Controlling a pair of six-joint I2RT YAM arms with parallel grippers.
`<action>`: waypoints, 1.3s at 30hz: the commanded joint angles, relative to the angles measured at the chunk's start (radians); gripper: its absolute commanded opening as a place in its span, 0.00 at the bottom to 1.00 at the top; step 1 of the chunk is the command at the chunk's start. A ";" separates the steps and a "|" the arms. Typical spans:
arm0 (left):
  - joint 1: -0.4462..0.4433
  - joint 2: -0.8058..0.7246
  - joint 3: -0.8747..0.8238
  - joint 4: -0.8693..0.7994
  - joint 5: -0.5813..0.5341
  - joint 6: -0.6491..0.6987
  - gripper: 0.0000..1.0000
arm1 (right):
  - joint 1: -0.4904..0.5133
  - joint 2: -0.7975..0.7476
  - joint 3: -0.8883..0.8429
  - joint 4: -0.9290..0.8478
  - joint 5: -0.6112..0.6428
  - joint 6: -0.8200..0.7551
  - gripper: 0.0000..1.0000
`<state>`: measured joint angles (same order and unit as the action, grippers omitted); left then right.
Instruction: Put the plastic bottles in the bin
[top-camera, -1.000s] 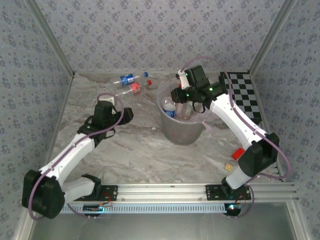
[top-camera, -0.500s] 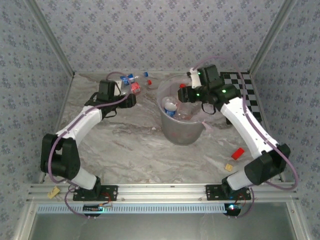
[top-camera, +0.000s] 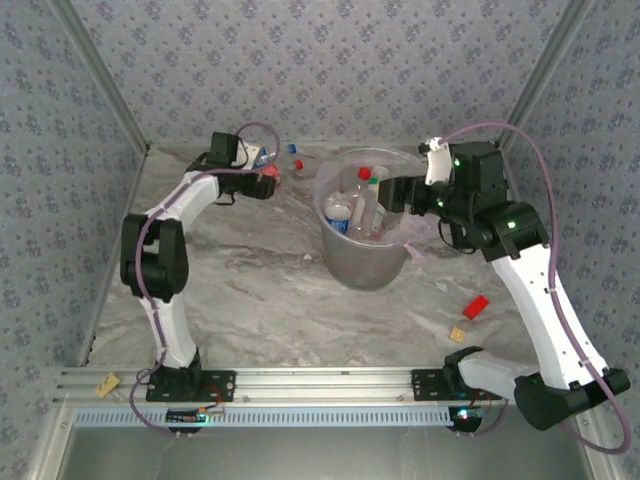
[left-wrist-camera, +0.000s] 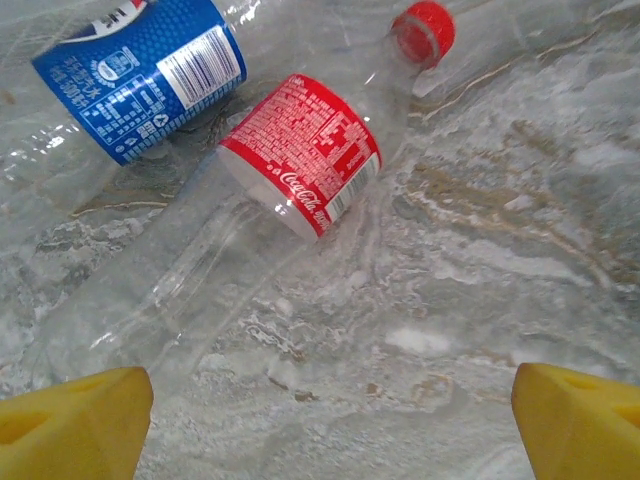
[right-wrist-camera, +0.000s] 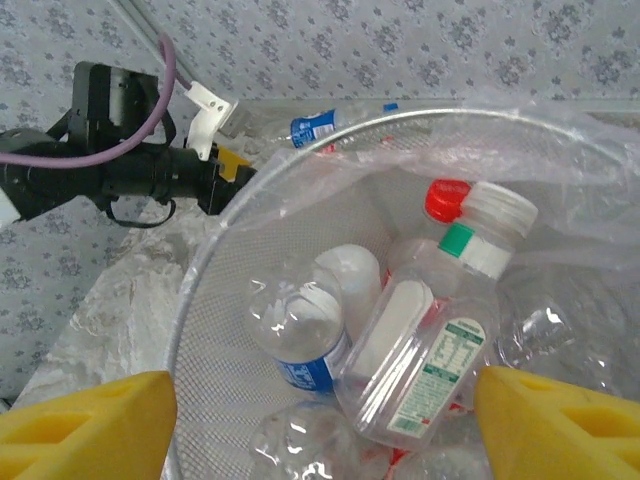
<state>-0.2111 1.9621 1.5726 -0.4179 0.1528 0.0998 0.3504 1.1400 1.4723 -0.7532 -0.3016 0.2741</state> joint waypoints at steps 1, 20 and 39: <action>0.007 0.041 0.053 -0.111 -0.010 0.106 0.93 | -0.013 -0.044 -0.045 0.002 -0.034 0.016 0.80; -0.053 0.100 0.076 -0.248 -0.086 0.152 0.66 | -0.099 -0.197 -0.161 0.036 -0.070 0.040 0.81; -0.065 0.072 0.110 -0.154 -0.290 0.221 1.00 | -0.129 -0.175 -0.152 0.031 -0.064 0.057 0.81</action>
<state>-0.2981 1.9808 1.5982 -0.5938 -0.0883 0.2920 0.2268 0.9634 1.3186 -0.7219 -0.3744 0.3115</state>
